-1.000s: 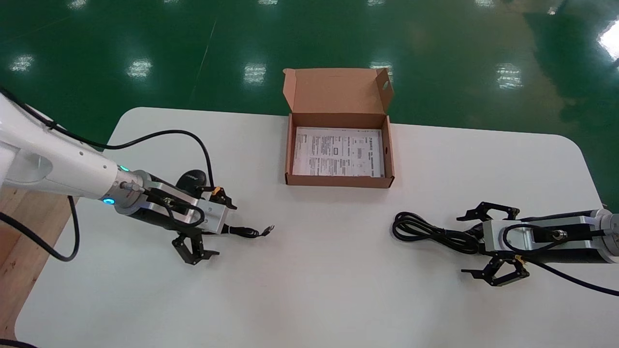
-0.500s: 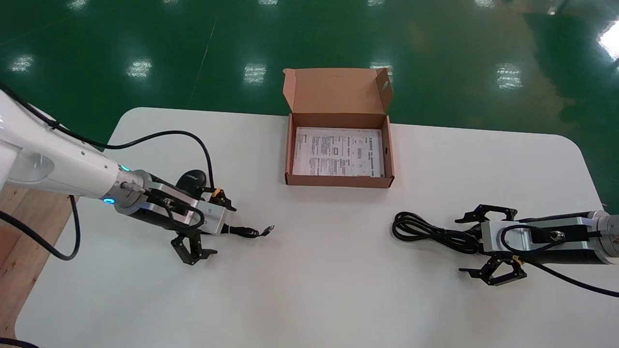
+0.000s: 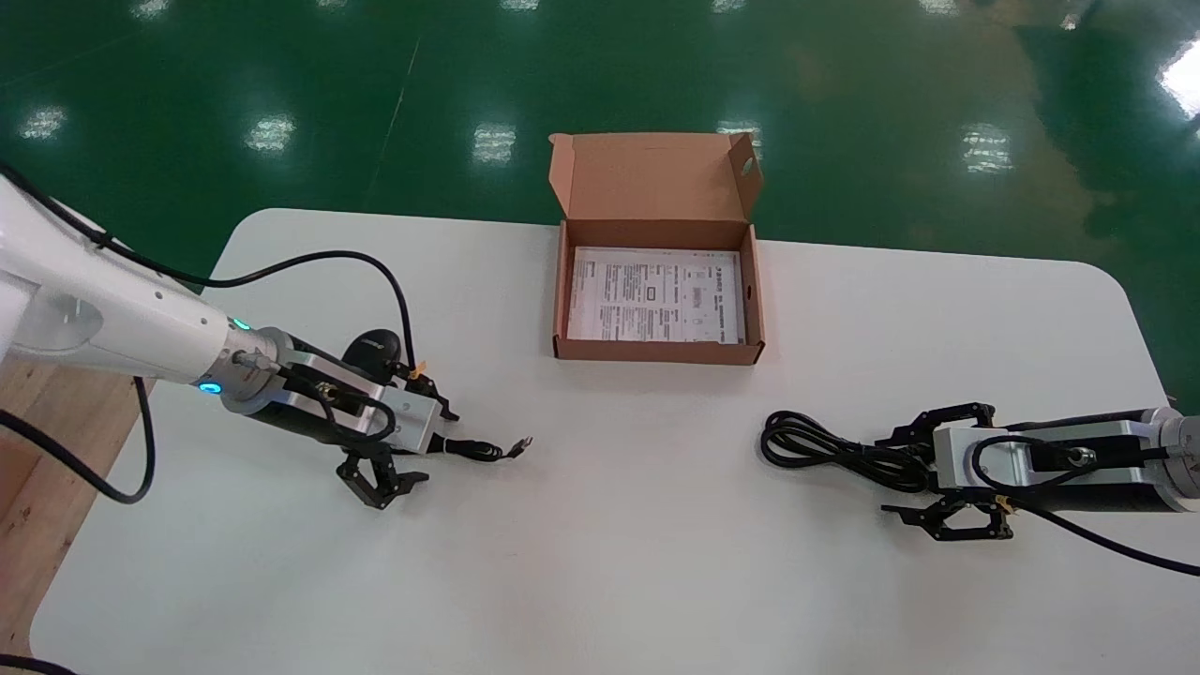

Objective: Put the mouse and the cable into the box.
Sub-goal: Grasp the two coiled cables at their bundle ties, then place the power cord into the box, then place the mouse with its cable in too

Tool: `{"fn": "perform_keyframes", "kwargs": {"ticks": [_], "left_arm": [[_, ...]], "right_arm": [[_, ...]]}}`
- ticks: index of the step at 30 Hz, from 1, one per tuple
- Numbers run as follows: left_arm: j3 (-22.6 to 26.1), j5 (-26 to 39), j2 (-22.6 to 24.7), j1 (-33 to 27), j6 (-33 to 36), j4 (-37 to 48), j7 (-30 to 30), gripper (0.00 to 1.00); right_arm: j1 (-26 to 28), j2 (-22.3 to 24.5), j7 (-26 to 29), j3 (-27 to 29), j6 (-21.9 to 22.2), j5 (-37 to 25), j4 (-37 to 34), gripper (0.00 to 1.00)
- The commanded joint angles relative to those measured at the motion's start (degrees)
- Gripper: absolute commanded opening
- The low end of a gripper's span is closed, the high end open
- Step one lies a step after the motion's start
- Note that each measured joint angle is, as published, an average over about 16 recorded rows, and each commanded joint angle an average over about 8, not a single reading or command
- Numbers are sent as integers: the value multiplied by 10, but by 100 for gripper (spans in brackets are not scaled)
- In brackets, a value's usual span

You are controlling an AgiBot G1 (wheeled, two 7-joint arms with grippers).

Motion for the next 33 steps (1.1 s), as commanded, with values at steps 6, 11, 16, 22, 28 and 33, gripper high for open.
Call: {"fn": "perform_keyframes", "kwargs": {"ticks": [6,11,16,22,28,33], "left_arm": [[0,-1,0,0,0,0,0,0],[0,-1,0,0,0,-1,0,0],[0,-1,0,0,0,-1,-1,0],[0,-1,-1,0,1,-1,0,0],[-7,-11,-9,-13,11,-8,7,0],[-17,-24,-32,-42,32,-19,16,0]], "right_arm": [[0,0,0,0,-1,0,1,0],[0,1,0,0,-1,1,1,0],[0,1,0,0,-1,1,1,0],[0,1,1,0,-1,1,1,0],[6,4,-3,2,0,3,6,0],[25,9,-9,4,1,6,19,0]]}}
